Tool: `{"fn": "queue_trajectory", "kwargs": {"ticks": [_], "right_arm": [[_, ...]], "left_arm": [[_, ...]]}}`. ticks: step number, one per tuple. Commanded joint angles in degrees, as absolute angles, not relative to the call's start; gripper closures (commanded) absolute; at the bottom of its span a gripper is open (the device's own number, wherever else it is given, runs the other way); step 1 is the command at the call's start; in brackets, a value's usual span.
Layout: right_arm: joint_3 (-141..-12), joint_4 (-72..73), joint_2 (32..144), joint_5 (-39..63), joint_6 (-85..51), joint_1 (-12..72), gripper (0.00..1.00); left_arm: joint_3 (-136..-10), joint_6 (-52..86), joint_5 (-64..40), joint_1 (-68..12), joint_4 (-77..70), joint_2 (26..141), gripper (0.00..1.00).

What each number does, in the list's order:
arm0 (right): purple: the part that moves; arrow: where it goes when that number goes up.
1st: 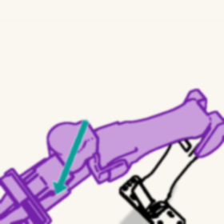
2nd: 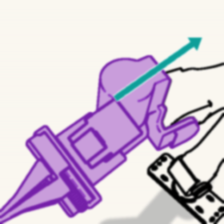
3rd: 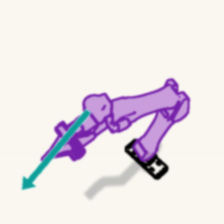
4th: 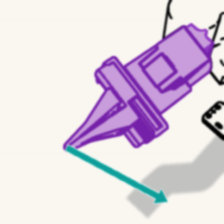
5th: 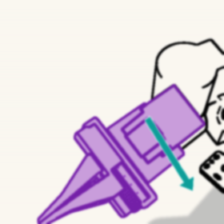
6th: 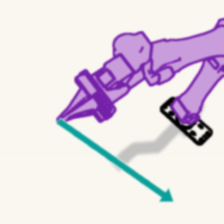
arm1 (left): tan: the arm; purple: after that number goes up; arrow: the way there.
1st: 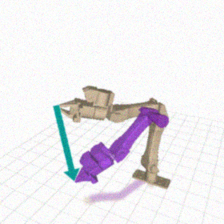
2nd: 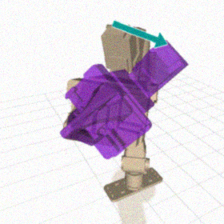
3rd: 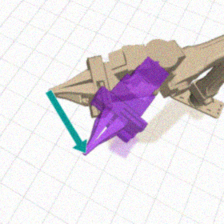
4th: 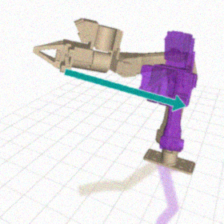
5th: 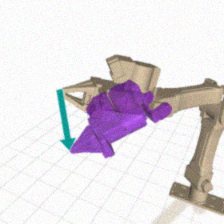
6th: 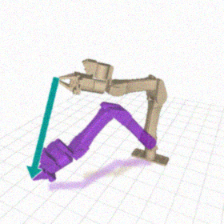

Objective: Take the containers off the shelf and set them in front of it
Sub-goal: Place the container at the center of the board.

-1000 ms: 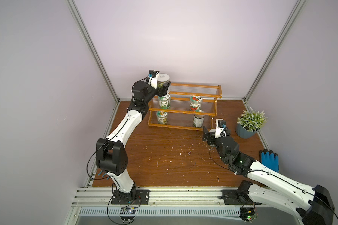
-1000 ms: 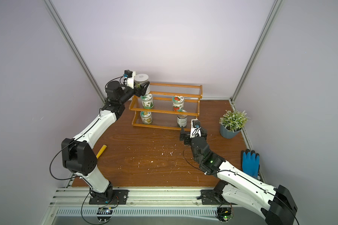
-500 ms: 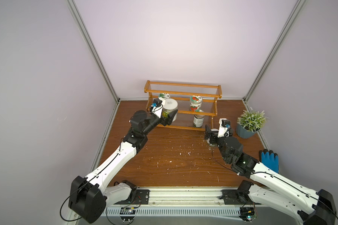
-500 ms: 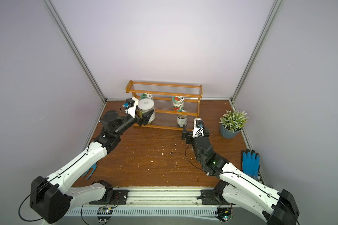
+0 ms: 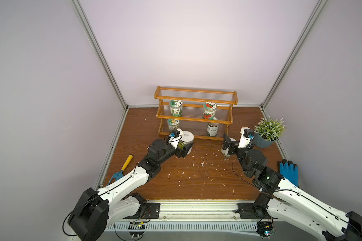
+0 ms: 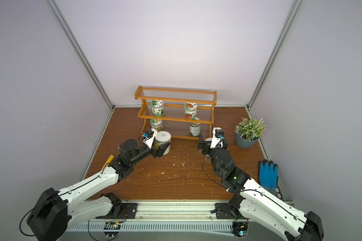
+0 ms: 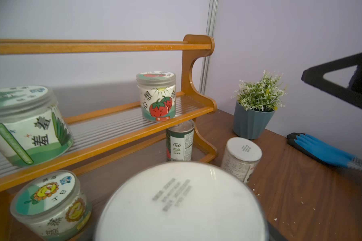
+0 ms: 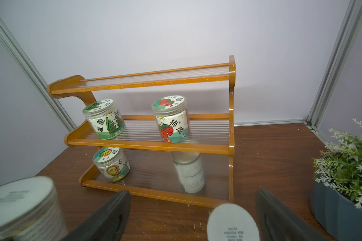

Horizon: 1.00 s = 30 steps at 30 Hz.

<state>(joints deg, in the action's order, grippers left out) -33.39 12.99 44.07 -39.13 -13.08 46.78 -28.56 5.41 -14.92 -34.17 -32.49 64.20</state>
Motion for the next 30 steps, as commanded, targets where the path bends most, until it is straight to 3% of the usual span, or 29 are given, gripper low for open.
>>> {"fn": "queue_trajectory", "kwargs": {"ticks": [1,11,30], "right_arm": [[-33.05,13.89,43.17,-40.61,-13.61,46.56,0.01],[-31.17,16.37,43.15,-40.36,-13.41,46.49,0.01],[-26.94,17.00,39.29,-39.42,-13.38,46.49,0.01]], "left_arm": [[-26.89,7.21,-14.61,-35.77,-41.06,66.37,0.48],[-24.46,6.38,-7.46,-41.63,-50.27,76.51,0.51],[-28.74,2.85,-3.44,-42.10,-64.67,94.50,0.50]]}}
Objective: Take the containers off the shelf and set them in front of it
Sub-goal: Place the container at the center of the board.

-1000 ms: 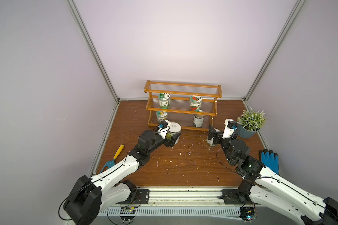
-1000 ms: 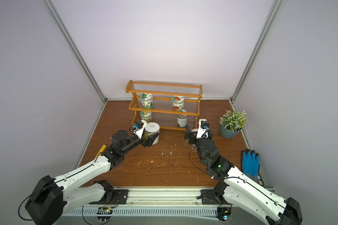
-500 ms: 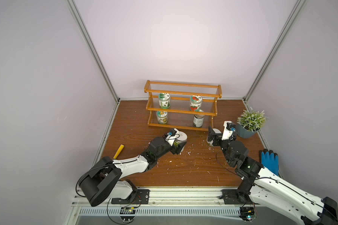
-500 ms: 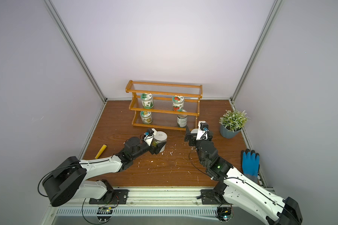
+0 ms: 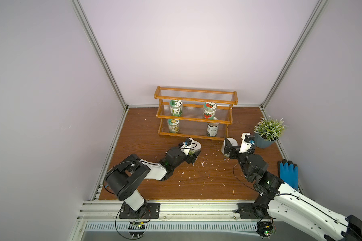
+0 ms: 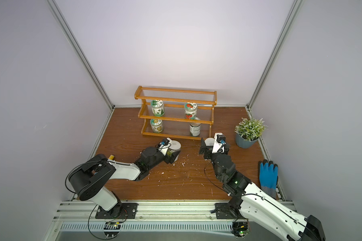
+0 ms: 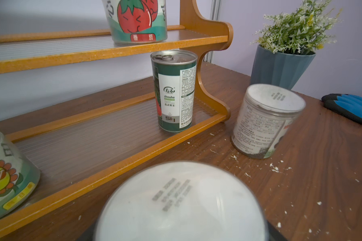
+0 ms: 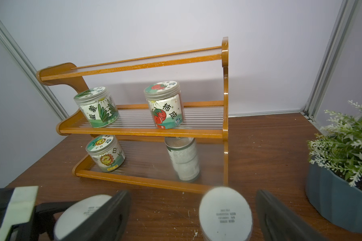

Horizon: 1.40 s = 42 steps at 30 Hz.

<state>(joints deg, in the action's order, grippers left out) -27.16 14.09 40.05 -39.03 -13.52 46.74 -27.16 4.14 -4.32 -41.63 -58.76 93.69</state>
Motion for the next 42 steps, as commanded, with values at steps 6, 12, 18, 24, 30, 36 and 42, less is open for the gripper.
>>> {"fn": "queue_trajectory", "kwargs": {"ticks": [6,12,18,24,30,36,42], "right_arm": [[-26.52,18.19,39.88,-39.43,-12.51,46.43,0.01],[-26.81,18.87,40.58,-39.38,-11.32,46.41,0.01],[-26.21,20.29,41.34,-38.97,-11.29,46.08,0.01],[-26.28,20.92,42.19,-38.38,-11.32,45.90,0.01],[-26.52,21.34,42.34,-38.38,-10.74,45.68,0.01],[-26.63,21.71,42.62,-38.06,-10.71,45.46,0.01],[-27.15,21.89,42.80,-37.51,-10.45,45.27,0.01]], "left_arm": [[-29.51,2.87,-3.43,-42.10,-71.52,99.94,0.48],[-31.25,2.72,-3.36,-41.77,-73.97,103.29,0.47],[-32.60,2.45,-3.59,-40.74,-75.92,105.61,0.45],[-33.58,2.82,-3.60,-39.83,-77.11,107.94,0.41],[-33.50,6.05,-3.60,-38.22,-79.47,110.20,0.33],[-33.84,6.61,-4.28,-37.53,-79.62,110.84,0.24],[-33.75,6.39,-4.57,-37.53,-79.63,110.88,0.14]]}}
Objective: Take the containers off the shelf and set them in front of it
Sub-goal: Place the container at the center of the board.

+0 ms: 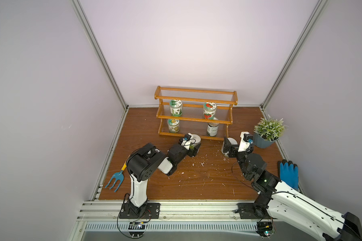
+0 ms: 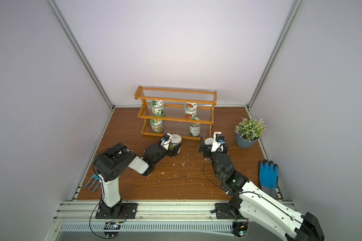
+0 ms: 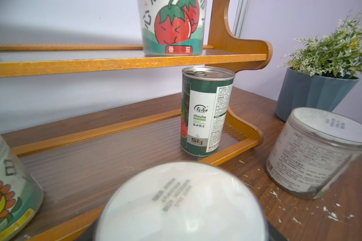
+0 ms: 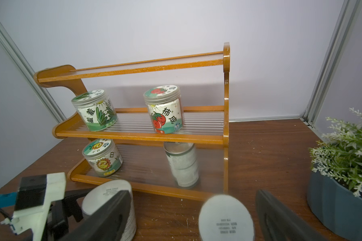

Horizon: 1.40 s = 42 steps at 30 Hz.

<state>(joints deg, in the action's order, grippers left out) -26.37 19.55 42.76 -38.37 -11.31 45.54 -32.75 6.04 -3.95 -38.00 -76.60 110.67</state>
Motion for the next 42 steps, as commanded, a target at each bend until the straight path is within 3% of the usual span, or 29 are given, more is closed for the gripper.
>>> {"fn": "queue_trajectory", "kwargs": {"ticks": [1,6,18,26,33,42], "right_arm": [[-27.29,21.80,42.80,-37.32,-10.37,45.27,0.01],[-27.57,21.64,42.48,-37.17,-10.10,45.17,0.01],[-28.19,21.62,42.97,-36.35,-10.39,45.13,0.01],[-32.01,21.80,49.21,-32.88,-10.16,44.48,0.01],[-37.68,23.16,56.10,-27.77,-7.67,42.55,0.01],[-44.41,26.18,67.15,-18.11,-5.24,36.54,0.01]], "left_arm": [[-33.70,6.40,-4.56,-37.53,-79.55,110.86,0.12],[-33.01,6.12,-4.91,-37.53,-79.39,109.98,0.00],[-29.43,6.89,-2.94,-37.88,-78.34,103.81,0.00],[-29.38,4.86,-1.12,-38.14,-74.69,97.25,0.00],[-29.85,3.35,0.00,-38.21,-64.52,85.33,0.00],[-34.06,3.11,-0.56,-35.43,-41.12,74.31,0.00]]}}
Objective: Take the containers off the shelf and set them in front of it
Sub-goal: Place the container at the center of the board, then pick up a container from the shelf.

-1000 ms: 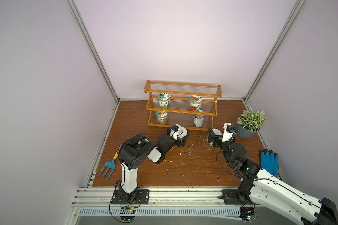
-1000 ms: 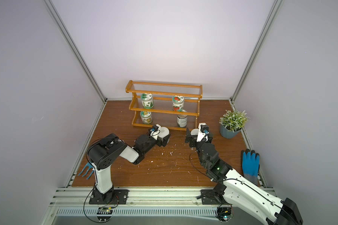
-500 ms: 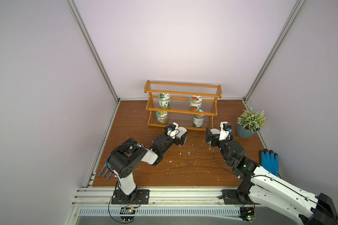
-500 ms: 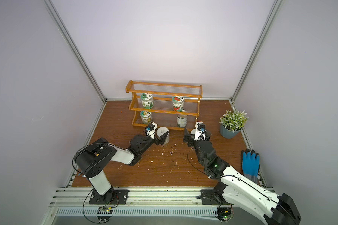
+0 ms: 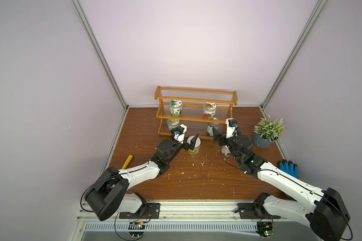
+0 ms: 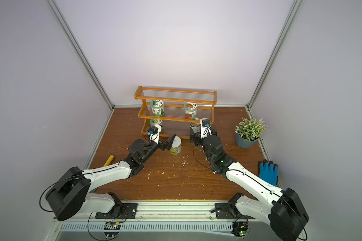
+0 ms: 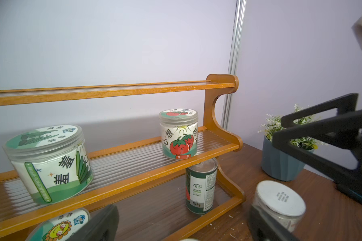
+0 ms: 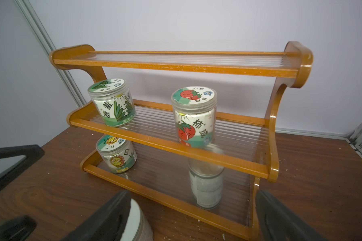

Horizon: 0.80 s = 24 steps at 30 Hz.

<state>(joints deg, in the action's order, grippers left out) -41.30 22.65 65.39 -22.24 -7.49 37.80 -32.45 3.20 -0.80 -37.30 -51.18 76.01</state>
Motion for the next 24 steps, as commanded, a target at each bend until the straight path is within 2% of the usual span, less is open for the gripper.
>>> {"fn": "queue_trajectory", "kwargs": {"ticks": [1,10,24], "right_arm": [[-45.31,26.37,68.32,-17.19,-4.89,35.86,0.01],[-51.17,29.07,76.75,-11.78,-3.00,32.19,0.01],[-57.24,35.00,88.23,-13.82,-2.33,30.73,0.01]], "left_arm": [[-34.65,3.41,-0.88,-34.81,-39.16,73.67,0.00],[-35.33,11.31,-14.17,-26.02,-34.71,69.23,0.00],[-34.72,15.81,-25.91,-19.73,-35.92,68.11,0.00]]}}
